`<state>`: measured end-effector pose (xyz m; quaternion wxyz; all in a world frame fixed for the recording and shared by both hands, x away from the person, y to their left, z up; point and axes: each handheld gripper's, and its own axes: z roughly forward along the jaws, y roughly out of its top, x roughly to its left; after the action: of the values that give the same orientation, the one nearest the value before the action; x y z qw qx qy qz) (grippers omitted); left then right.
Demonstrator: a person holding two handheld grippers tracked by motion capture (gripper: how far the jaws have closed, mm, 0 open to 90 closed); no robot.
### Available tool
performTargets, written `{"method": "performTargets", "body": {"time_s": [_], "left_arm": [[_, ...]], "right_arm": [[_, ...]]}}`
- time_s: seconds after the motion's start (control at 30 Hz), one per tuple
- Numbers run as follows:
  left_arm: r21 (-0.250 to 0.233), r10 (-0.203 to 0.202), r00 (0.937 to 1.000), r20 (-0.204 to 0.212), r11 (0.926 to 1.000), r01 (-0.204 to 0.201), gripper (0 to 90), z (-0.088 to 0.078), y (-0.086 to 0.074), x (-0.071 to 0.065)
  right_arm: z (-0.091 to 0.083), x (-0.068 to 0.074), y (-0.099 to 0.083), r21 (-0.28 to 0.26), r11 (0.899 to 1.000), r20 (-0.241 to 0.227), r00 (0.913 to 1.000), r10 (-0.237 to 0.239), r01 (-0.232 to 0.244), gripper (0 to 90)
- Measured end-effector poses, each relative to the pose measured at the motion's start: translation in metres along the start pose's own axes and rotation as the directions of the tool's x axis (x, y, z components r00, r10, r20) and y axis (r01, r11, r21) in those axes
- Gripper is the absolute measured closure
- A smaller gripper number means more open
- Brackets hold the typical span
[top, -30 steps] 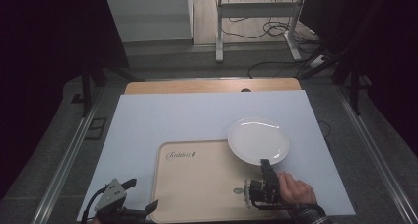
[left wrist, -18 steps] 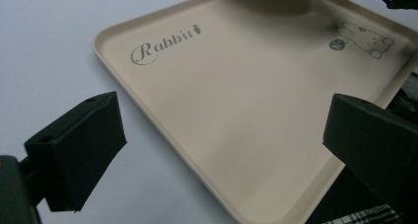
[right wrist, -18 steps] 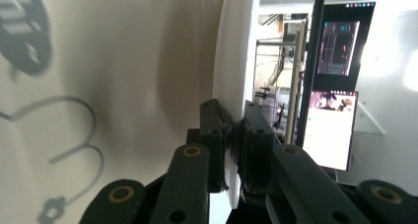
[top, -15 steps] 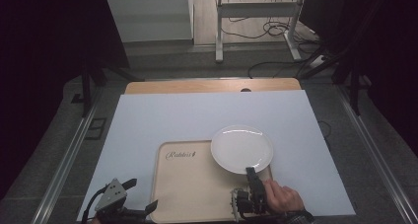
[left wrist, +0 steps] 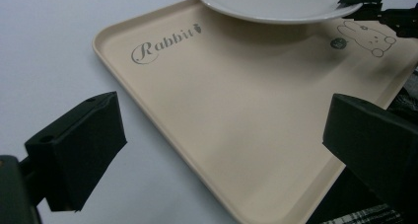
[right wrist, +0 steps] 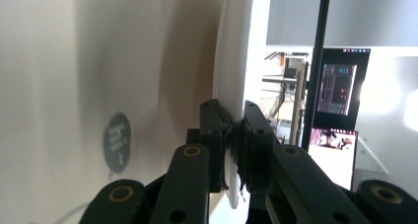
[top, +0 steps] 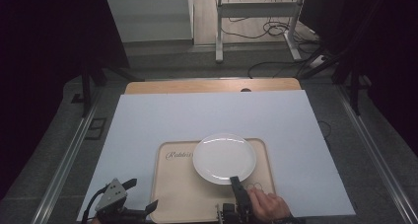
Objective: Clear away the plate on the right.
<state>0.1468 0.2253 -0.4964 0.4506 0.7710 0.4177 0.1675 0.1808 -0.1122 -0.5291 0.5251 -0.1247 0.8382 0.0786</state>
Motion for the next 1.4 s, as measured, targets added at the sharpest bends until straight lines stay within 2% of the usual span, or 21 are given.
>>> {"method": "performTargets", "body": {"time_s": [0.47, 0.9, 1.07, 1.27, 1.4], "left_arm": [[0.002, 0.002, 1.0, -0.002, 1.0, -0.002, 2.5, 0.0, 0.0, 0.0], [0.004, 0.002, 1.0, -0.004, 1.0, -0.002, 2.5, 0.0, 0.0, -0.001], [0.007, 0.005, 1.0, -0.007, 1.0, -0.004, 2.6, 0.001, 0.0, -0.001], [0.008, 0.004, 0.9999, -0.009, 1.0, -0.004, 2.7, 0.001, 0.0, -0.001], [0.008, 0.003, 1.0, -0.009, 1.0, -0.003, 2.7, 0.001, 0.0, -0.001]], "right_arm": [[-0.007, 0.01, 0.019, -0.062, 0.998, -0.018, 0.9993, -0.033, 0.032, 83.0], [-0.005, 0.017, 0.023, -0.078, 0.996, -0.06, 0.9972, -0.046, 0.041, 84.1], [-0.004, 0.019, 0.024, -0.079, 0.996, -0.092, 0.9949, -0.04, 0.033, 84.1], [-0.003, 0.02, 0.025, -0.084, 0.996, -0.119, 0.9926, -0.025, 0.015, 76.3], [-0.002, 0.021, 0.025, -0.077, 0.997, -0.133, 0.9907, -0.03, 0.02, 69.4]]}}
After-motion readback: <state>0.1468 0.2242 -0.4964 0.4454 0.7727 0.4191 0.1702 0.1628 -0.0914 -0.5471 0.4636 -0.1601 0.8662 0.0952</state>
